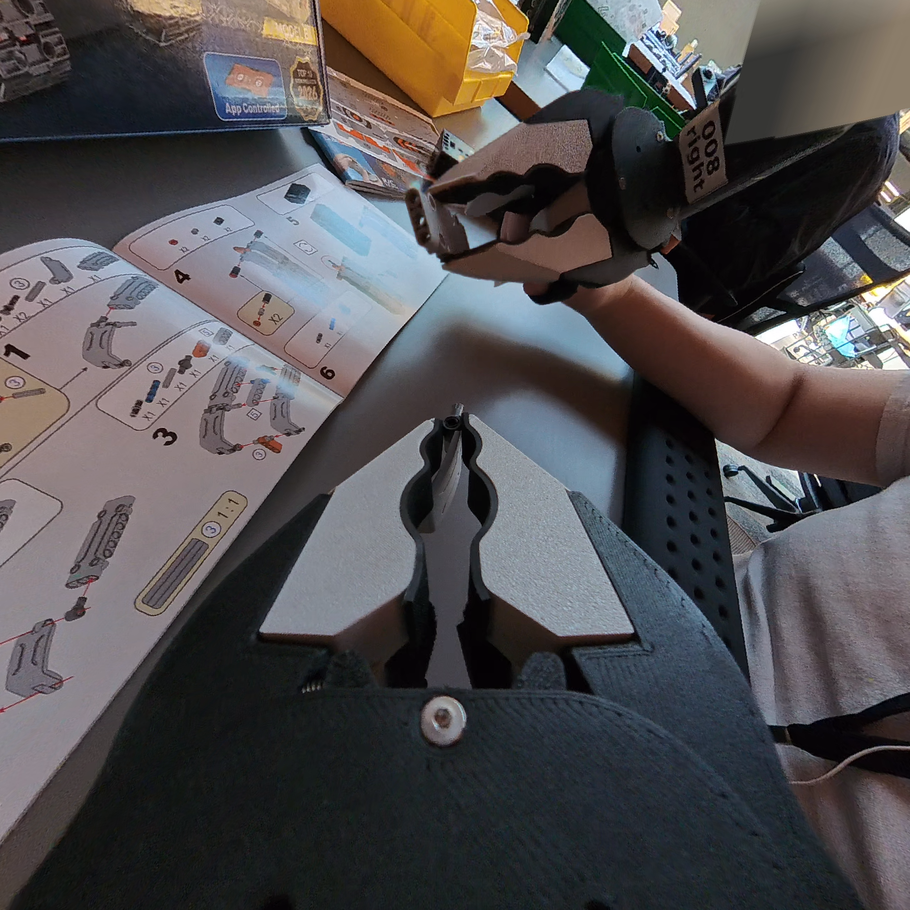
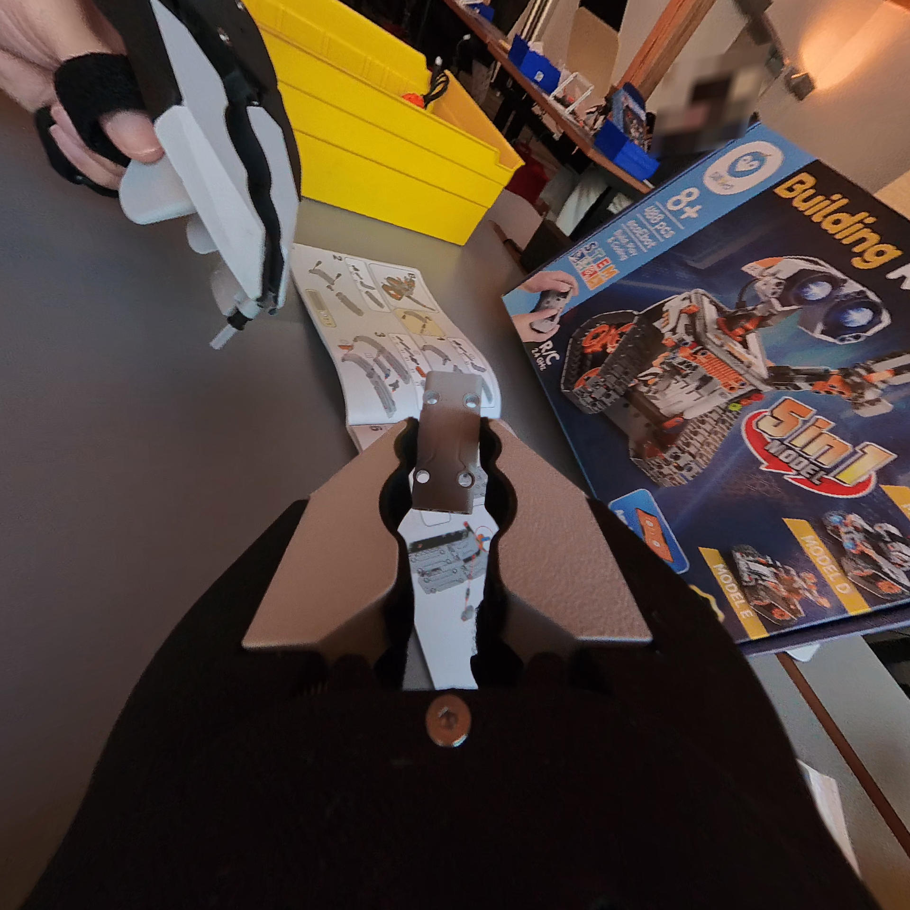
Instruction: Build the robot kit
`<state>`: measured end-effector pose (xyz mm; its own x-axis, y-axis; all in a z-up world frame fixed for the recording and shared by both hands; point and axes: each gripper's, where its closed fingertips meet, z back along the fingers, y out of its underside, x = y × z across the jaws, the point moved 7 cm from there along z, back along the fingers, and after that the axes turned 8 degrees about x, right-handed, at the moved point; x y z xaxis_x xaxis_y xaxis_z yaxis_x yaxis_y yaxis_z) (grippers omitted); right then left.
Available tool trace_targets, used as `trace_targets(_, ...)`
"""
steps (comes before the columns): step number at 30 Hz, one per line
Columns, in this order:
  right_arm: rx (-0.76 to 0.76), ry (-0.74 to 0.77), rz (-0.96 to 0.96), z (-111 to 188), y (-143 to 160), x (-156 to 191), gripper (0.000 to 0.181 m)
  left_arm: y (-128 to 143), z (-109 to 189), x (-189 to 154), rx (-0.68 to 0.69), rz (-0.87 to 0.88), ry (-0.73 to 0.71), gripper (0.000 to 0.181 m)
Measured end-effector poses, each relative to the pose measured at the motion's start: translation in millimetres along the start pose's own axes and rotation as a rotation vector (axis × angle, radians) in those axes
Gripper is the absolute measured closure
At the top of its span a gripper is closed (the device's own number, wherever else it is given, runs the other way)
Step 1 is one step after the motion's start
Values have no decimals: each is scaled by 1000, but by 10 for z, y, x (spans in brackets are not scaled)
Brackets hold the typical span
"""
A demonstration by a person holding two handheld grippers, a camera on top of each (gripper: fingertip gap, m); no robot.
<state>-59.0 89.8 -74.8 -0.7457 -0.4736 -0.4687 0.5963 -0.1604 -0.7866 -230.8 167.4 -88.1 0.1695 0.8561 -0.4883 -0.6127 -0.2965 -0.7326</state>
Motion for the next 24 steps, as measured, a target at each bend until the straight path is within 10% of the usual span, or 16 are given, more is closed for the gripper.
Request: trace_targets(24,49,-178,32,-104,-85,305,157,22,-11,51,12,20,-2,176)
